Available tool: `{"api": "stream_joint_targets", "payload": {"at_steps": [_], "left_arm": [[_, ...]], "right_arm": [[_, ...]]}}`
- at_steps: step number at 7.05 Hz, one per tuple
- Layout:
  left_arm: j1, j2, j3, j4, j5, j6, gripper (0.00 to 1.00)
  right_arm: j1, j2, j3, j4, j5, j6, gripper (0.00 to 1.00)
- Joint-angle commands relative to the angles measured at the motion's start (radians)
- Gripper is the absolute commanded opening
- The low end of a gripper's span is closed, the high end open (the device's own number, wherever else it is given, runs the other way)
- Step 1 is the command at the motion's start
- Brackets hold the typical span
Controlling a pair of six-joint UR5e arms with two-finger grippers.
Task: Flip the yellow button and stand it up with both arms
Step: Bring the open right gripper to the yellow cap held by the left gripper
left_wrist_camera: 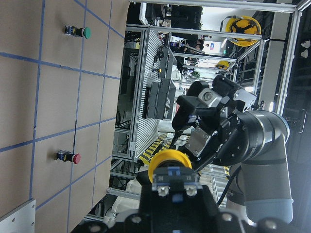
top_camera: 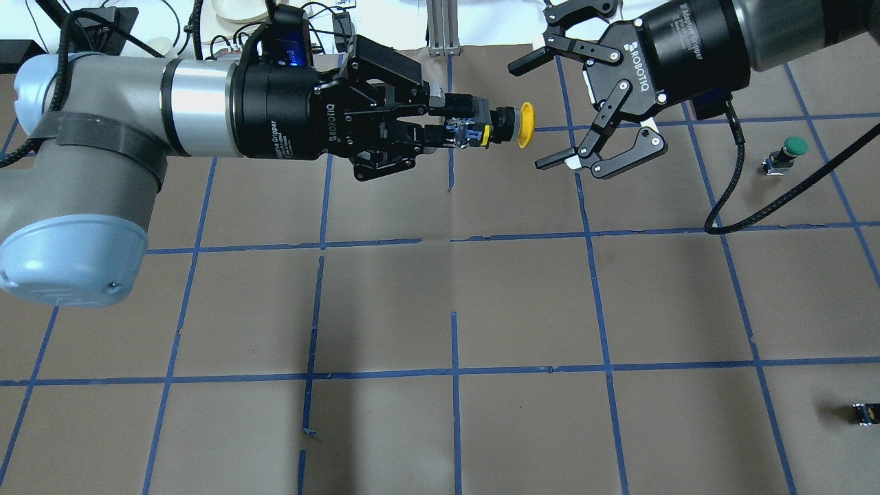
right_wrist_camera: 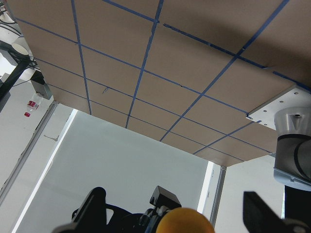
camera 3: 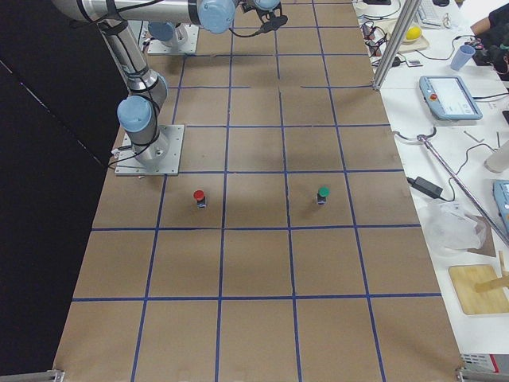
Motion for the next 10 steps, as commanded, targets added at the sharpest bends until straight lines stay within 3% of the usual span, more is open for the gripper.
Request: {"api": "stream_joint_targets", "payload": {"at_steps": [1,7,9,10], "left_arm": [[0.0,-0.001,0.002,0.004,-0.004,-0.007,0.19],[0.002,-0.005,-0.006,0.011,-0.005,-0.004,0.19],[0.002,-0.004,-0.006,0.011,-0.004,-0.005,0.19],[0.0,-0.002,-0.007,0.011,-0.01,-0.008,0.19]], "right_arm": [[0.0,-0.003,0.002,0.009,0.012,0.002,0.93],[-0.006,-0.003,-0.009,0.043,0.059,0.006,0.92],[-0.004,0.0,0.002,0.042,0.058,0.006,0.72],[-0.006,0.0,0.002,0.042,0.058,0.006,0.57]]}}
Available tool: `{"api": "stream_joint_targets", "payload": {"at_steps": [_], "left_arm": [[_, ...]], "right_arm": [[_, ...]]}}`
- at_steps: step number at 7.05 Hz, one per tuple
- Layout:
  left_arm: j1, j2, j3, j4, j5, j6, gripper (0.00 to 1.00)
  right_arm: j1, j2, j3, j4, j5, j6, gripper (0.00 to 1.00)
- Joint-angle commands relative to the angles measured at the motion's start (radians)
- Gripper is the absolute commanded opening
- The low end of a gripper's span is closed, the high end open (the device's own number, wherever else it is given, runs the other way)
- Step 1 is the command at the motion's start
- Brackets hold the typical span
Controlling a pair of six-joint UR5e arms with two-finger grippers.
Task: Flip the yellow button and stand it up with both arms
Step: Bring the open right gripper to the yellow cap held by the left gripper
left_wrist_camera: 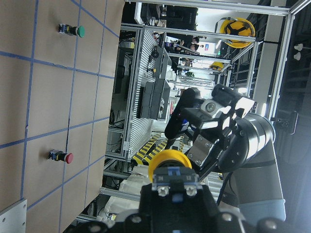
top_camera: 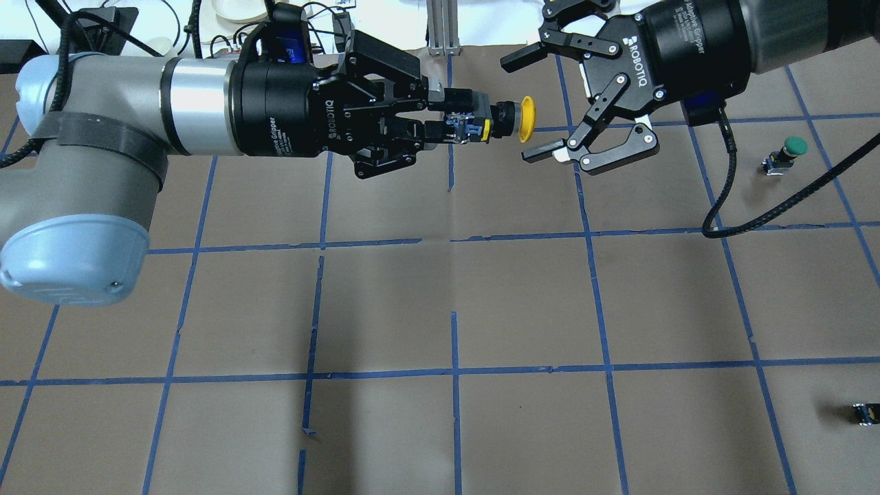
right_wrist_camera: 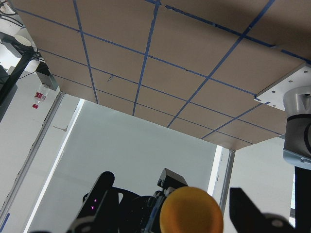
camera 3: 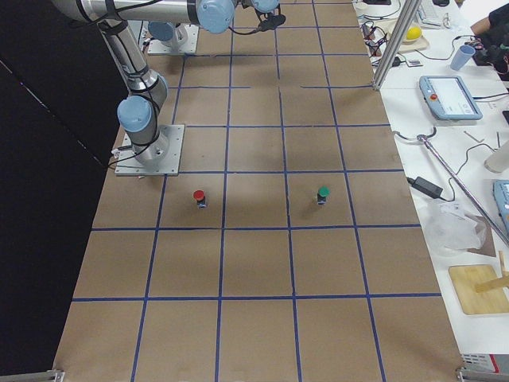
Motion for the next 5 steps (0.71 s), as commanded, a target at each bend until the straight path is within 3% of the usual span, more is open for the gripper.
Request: {"api": "stream_joint_targets", "payload": {"at_steps": [1,3,4,5], "left_arm": [[-0.001,-0.002,-0.001,0.0,-0.017,-0.004,0.19],[-0.001,-0.002,-0.003,0.0,-0.017,-0.004,0.2],[-0.001,-0.002,-0.001,0.0,-0.009,-0.004,0.54],[-0.001,-0.002,0.0,0.002,-0.012,-0.002,1.0]], "right_arm": [[0.0,-0.001,0.001,0.0,0.002,0.0,0.43],[-0.002,-0.001,0.001,0.0,0.003,0.0,0.25],[-0.002,-0.001,0.001,0.0,0.003,-0.001,0.18],[-0.002,-0.001,0.001,0.0,0.006,0.0,0.18]]}}
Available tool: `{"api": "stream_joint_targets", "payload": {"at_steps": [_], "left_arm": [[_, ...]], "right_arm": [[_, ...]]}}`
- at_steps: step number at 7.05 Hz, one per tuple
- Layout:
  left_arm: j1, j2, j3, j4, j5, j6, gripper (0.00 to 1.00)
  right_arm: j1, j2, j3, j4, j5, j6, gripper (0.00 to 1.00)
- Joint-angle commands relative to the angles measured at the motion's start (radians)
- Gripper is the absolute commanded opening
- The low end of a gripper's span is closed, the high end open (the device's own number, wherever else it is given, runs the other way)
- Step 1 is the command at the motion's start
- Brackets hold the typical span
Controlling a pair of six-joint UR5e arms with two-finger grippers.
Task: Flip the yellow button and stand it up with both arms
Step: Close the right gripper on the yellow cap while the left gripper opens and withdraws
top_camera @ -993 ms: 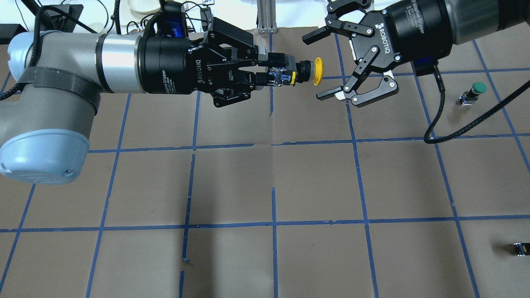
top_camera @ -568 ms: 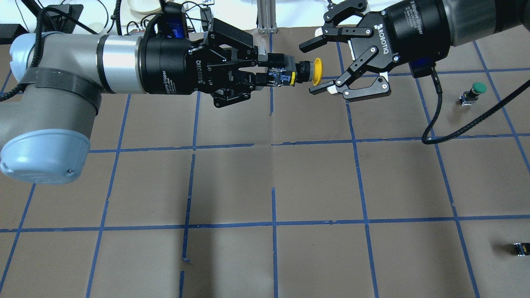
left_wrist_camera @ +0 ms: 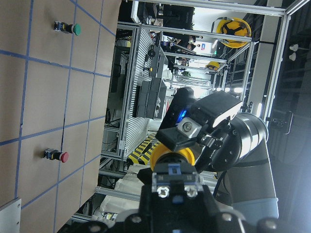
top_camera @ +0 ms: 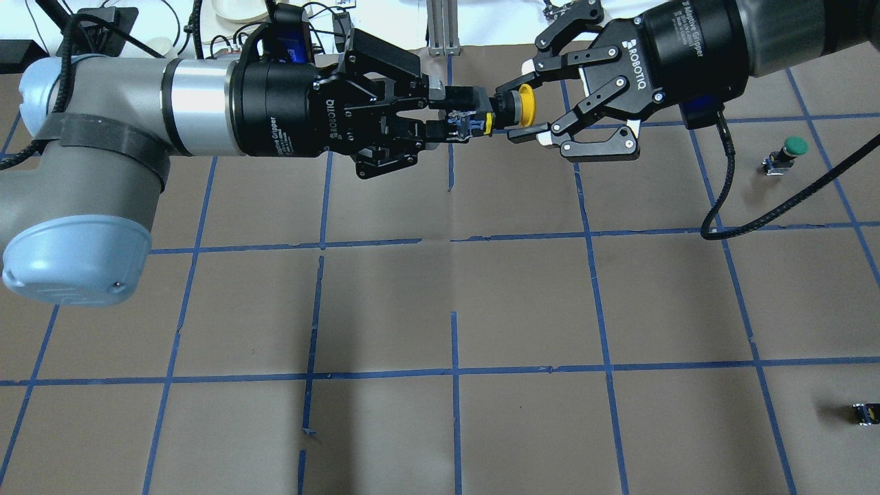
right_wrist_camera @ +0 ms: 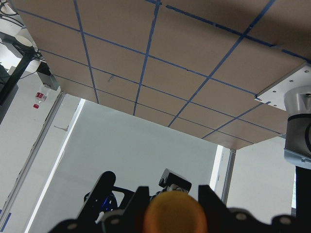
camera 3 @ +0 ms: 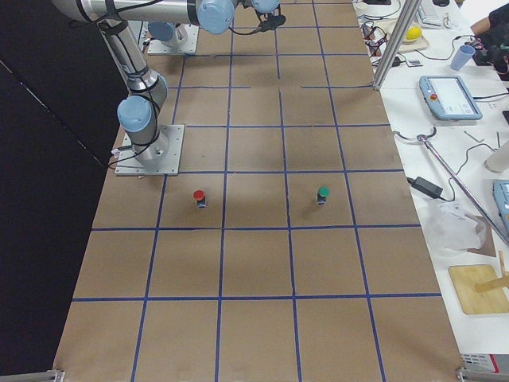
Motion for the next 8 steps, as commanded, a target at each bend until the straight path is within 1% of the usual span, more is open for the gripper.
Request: {"api": "stream_joint_targets", "payload": {"at_steps": [1,2,3,4,5,6,7,8], "left_arm": [[-0.001,0.0,0.002,0.001,0.005,0.0,1.0],[0.0,0.0,0.009,0.0,0.008,-0.025,1.0],[0.0,-0.002,0.014,0.041,0.032,-0.066,1.0],[0.002,-0.011,0.014,0.164,0.172,-0.089,1.0],[-0.003,-0.02,0.014,0.177,0.221,-0.138,1.0],[-0.003,-0.017,0.015,0.174,0.236,-0.154,1.0],[-0.007,-0.011,0.021,0.177,0.323,-0.155,1.0],[-0.012,-0.011,0.032,0.174,0.41,-0.154,1.0]], "right_arm": [[0.0,0.0,0.0,0.0,0.01,0.001,0.17],[0.0,0.001,-0.001,0.0,0.01,0.001,0.16],[-0.008,0.005,-0.003,-0.003,0.009,0.001,0.16],[-0.021,0.009,-0.003,-0.009,0.009,0.001,0.16],[-0.052,0.011,-0.003,-0.008,0.004,-0.001,0.15],[-0.093,0.012,-0.003,-0.017,-0.004,-0.015,0.15],[-0.132,0.012,-0.005,-0.024,-0.055,-0.033,0.15],[-0.153,0.015,-0.003,-0.035,-0.124,-0.101,0.15]]}}
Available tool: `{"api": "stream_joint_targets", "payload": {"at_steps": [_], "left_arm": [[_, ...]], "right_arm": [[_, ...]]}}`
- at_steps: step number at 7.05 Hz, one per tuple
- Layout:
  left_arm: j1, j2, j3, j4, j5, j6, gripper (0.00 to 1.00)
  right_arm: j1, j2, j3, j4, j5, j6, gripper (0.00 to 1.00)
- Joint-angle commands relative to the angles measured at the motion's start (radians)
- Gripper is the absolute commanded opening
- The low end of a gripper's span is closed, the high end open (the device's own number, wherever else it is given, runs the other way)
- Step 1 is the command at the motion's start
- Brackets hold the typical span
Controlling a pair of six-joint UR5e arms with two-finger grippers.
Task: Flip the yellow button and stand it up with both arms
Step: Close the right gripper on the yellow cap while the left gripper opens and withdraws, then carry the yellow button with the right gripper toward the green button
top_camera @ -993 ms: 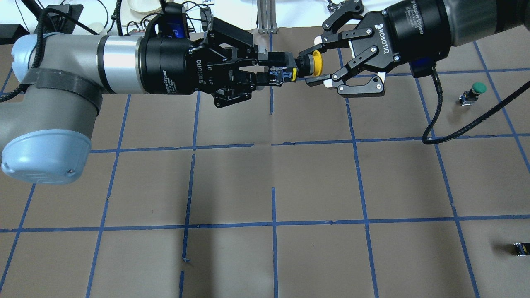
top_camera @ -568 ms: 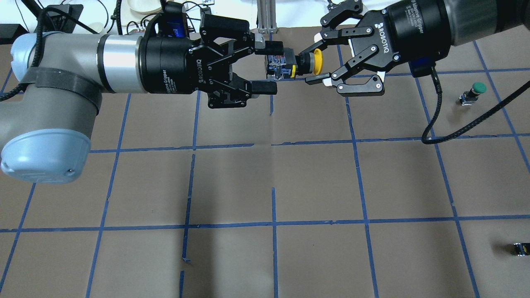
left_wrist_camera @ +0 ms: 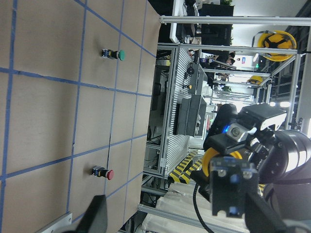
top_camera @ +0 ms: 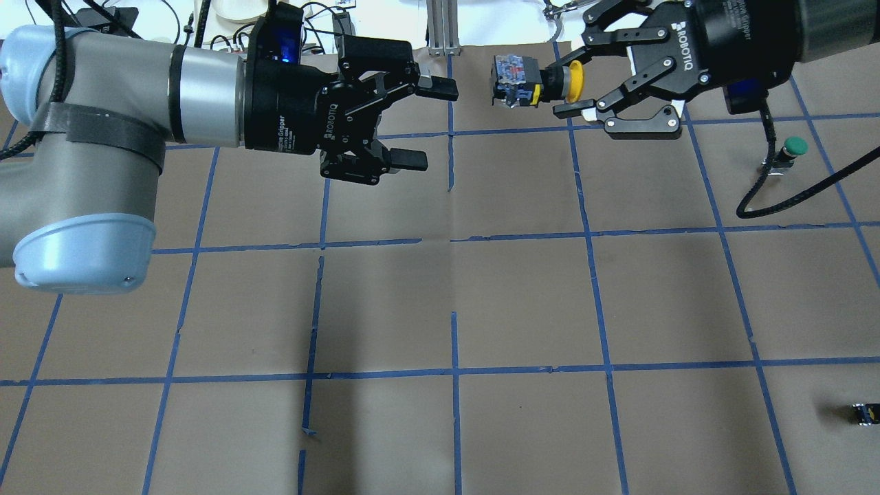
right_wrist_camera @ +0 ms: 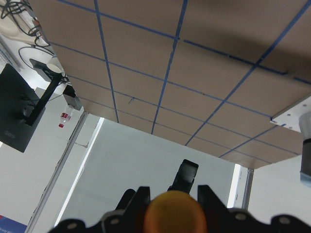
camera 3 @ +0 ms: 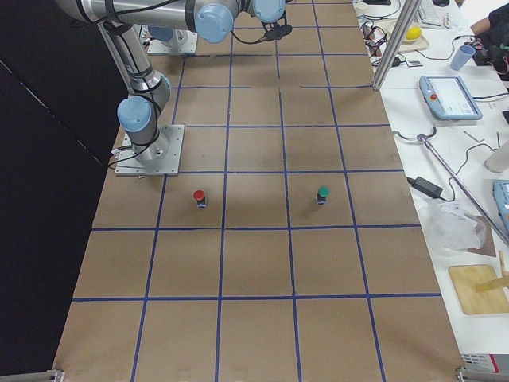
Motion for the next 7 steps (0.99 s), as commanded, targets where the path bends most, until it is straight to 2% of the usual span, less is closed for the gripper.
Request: {"api": "stream_joint_targets", "payload": {"at_steps": [1,2,3,4,6,7], "left_arm": [[-0.03,-0.003,0.018,0.002,0.256,-0.001,1.0],[-0.048,-0.015,0.038,0.001,0.446,0.01,1.0],[-0.059,-0.018,0.067,-0.051,0.581,0.01,1.0],[-0.06,-0.023,0.108,-0.121,0.707,0.015,1.0],[-0.053,-0.079,0.212,-0.205,0.905,0.037,1.0],[-0.053,-0.104,0.307,-0.369,0.988,0.068,1.0]], "right_arm": [[-0.046,0.013,0.002,-0.009,-0.161,-0.147,0.15],[-0.058,0.03,0.001,-0.012,-0.237,-0.223,0.15],[-0.072,0.039,-0.001,-0.019,-0.31,-0.323,0.15],[-0.08,0.061,-0.004,-0.059,-0.428,-0.423,0.15],[-0.083,0.073,0.002,-0.166,-0.634,-0.575,0.15],[-0.083,0.076,0.005,-0.208,-0.718,-0.686,0.15]]}}
